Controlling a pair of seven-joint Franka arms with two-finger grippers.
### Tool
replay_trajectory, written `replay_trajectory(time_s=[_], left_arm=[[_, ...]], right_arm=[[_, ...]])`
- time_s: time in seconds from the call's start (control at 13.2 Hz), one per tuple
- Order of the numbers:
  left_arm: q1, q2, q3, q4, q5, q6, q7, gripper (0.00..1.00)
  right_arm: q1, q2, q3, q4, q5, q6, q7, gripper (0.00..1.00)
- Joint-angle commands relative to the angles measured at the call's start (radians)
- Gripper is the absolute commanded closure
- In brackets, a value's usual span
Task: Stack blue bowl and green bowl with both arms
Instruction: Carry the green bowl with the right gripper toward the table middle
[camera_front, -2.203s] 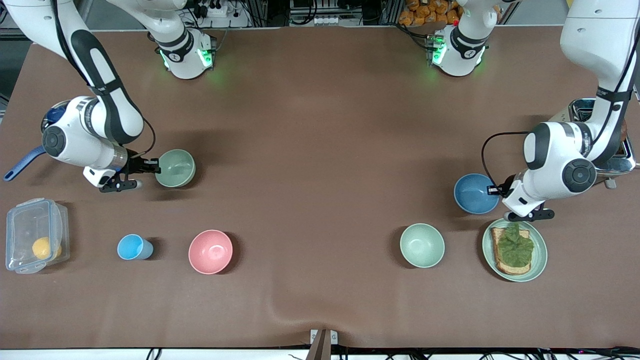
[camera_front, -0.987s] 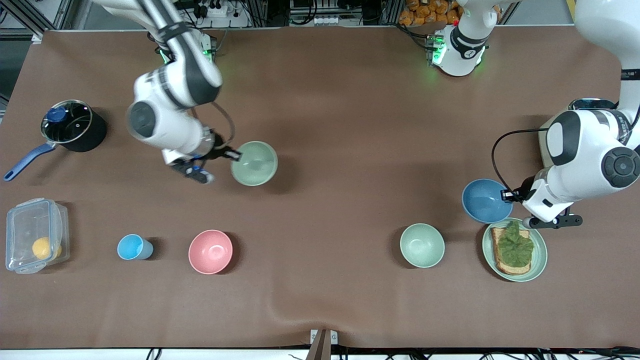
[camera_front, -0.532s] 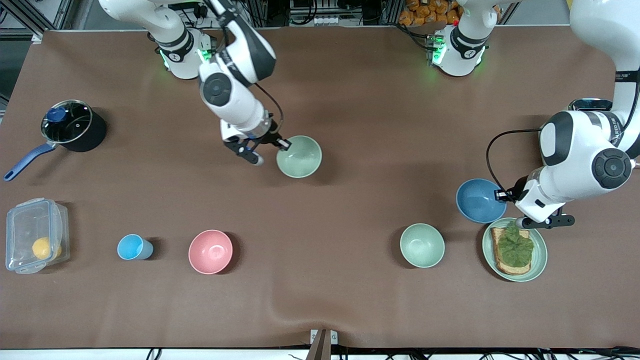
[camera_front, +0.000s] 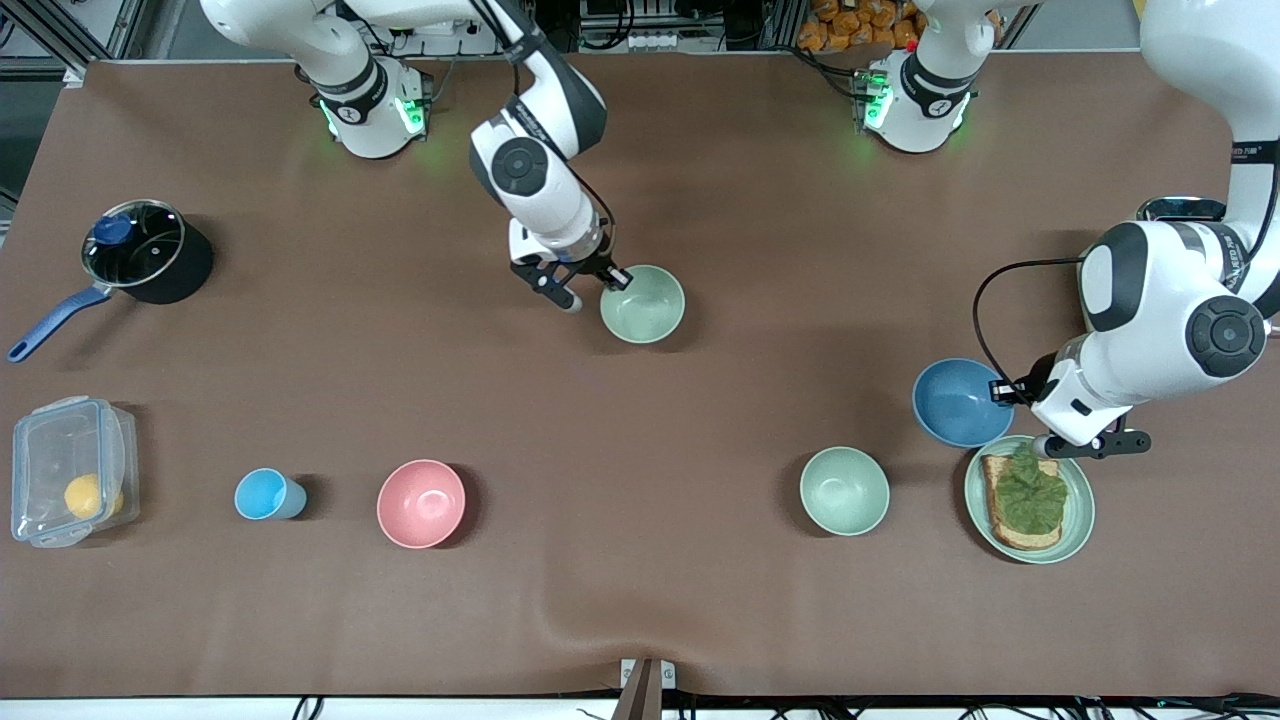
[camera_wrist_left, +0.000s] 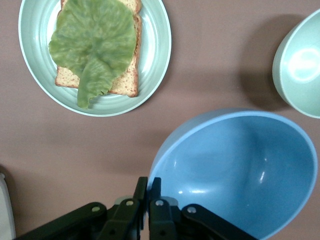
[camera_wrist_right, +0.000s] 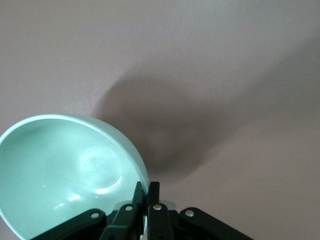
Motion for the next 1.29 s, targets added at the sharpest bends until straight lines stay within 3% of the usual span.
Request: replay_trajectory(time_s=[0.0, 1.14, 1.22], left_arm=[[-0.003, 0.012, -0.001, 0.028, 0.002, -0.023, 0.001, 1.00], [-0.017, 0.035, 0.000, 0.037, 0.002, -0.023, -0.016, 1.00], [-0.017, 0.033, -0.001, 0.037, 0.002, -0.023, -0.013, 1.00]], right_arm=[[0.045, 0.034, -0.012, 0.030, 0.007, 0.033, 0.053, 1.00], [0.104, 0.125, -0.018, 0.079, 0.001, 0.073, 0.102, 1.00], [0.104, 0.125, -0.018, 0.079, 0.001, 0.073, 0.102, 0.95]])
